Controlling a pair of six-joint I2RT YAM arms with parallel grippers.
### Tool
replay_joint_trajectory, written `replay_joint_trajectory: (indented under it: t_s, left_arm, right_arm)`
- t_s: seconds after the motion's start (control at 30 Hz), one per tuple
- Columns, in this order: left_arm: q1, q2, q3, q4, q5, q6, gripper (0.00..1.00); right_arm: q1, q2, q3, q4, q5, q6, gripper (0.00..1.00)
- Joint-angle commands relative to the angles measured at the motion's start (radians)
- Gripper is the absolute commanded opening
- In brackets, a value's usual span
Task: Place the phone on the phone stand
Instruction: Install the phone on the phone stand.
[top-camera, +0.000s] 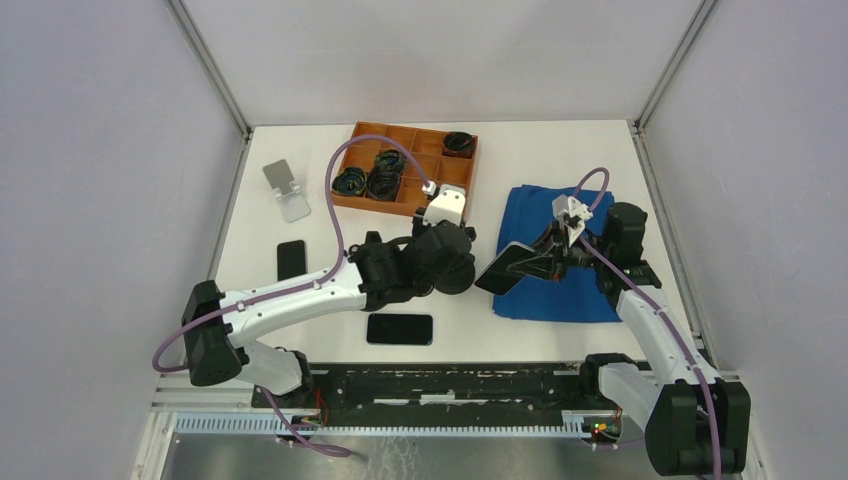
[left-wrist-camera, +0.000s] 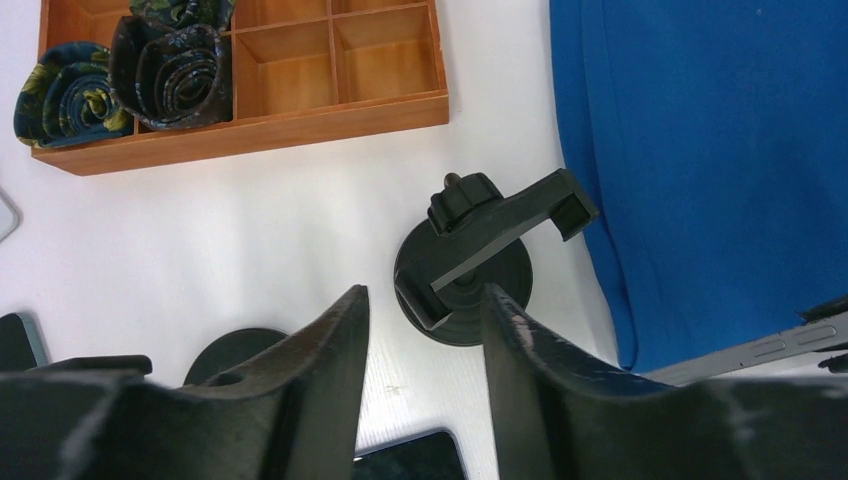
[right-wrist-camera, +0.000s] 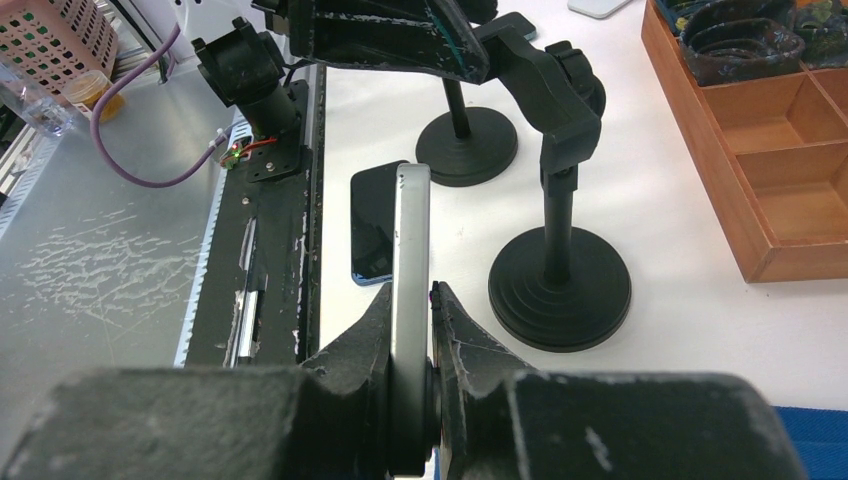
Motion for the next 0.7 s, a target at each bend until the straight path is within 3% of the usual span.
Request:
replay_joint_trajectory:
  t_s: [0.0,0.37,0.67]
  left_arm:
    - [-0.004,0.022,0.046,0.022,-0.055,-0.016,0.46]
    - [-0.004,0.019,0.032,-0.002,-0.046,-0.035,0.39]
    - [-0.004,0.021,0.027,-0.013,-0.04,-0.031,0.26]
  right_arm:
    - [-0.003,-0.003,0.005,0.044,-0.043,-0.014,0.0]
    - [-0.003,-0.004,0.004,0.044,-0.042,-0.014,0.0]
    - [-0.003,-0.002,0.004,0.044,-0.042,-0.014,0.0]
